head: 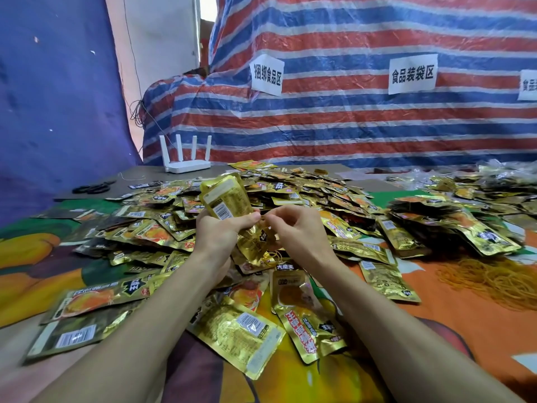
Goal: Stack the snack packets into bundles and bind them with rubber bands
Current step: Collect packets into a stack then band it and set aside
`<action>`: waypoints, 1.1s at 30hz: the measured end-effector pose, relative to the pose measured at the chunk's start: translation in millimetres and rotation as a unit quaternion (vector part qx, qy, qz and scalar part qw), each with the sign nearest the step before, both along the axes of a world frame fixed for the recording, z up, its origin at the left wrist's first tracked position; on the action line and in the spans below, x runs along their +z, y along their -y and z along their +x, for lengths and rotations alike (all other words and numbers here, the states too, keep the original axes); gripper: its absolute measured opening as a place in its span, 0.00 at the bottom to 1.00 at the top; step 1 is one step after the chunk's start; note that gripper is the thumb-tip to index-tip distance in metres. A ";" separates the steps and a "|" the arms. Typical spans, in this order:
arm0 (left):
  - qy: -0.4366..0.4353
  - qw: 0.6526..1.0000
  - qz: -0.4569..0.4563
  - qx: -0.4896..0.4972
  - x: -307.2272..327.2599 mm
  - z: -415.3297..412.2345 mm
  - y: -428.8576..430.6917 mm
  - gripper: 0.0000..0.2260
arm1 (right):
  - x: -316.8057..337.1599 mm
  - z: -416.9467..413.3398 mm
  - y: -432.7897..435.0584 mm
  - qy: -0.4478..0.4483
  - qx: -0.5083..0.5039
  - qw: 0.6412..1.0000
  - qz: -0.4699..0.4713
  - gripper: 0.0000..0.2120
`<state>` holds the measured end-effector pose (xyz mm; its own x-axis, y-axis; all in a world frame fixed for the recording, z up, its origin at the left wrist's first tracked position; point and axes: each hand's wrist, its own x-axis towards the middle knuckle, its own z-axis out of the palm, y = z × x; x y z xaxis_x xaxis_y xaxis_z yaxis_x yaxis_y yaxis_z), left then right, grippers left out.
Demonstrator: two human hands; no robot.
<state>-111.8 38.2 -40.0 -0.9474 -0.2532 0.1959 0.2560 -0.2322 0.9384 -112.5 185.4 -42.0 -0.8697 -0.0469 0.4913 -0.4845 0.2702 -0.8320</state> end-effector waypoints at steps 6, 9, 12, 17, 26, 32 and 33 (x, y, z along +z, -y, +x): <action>0.024 0.998 0.004 -0.064 1.6 3.3 2.5 0.06 | 16.6 3.8 -19.6 0.180 0.198 0.941 -0.207 0.13; 0.022 0.996 -0.004 -0.091 2.2 6.7 -1.5 0.06 | 19.1 8.4 -19.7 0.189 0.281 0.883 -0.325 0.11; 0.024 0.995 0.010 -0.093 3.5 7.8 -1.8 0.06 | 19.8 8.7 -17.4 0.187 0.310 0.849 -0.384 0.17; 0.038 0.993 0.061 -0.093 7.3 9.5 -0.2 0.10 | 18.1 4.8 -18.0 0.158 0.254 0.916 -0.267 0.25; 0.034 0.969 0.244 -0.023 16.1 2.0 13.7 0.20 | -2.2 7.3 2.4 0.114 0.169 0.973 -0.108 0.34; 0.053 0.962 0.252 -0.087 17.5 10.8 0.5 0.14 | -1.9 10.9 23.8 0.051 0.152 0.975 -0.154 0.36; 0.052 0.966 0.236 -0.091 15.8 12.5 -4.3 0.17 | -2.0 11.6 23.0 0.032 0.135 0.980 -0.145 0.36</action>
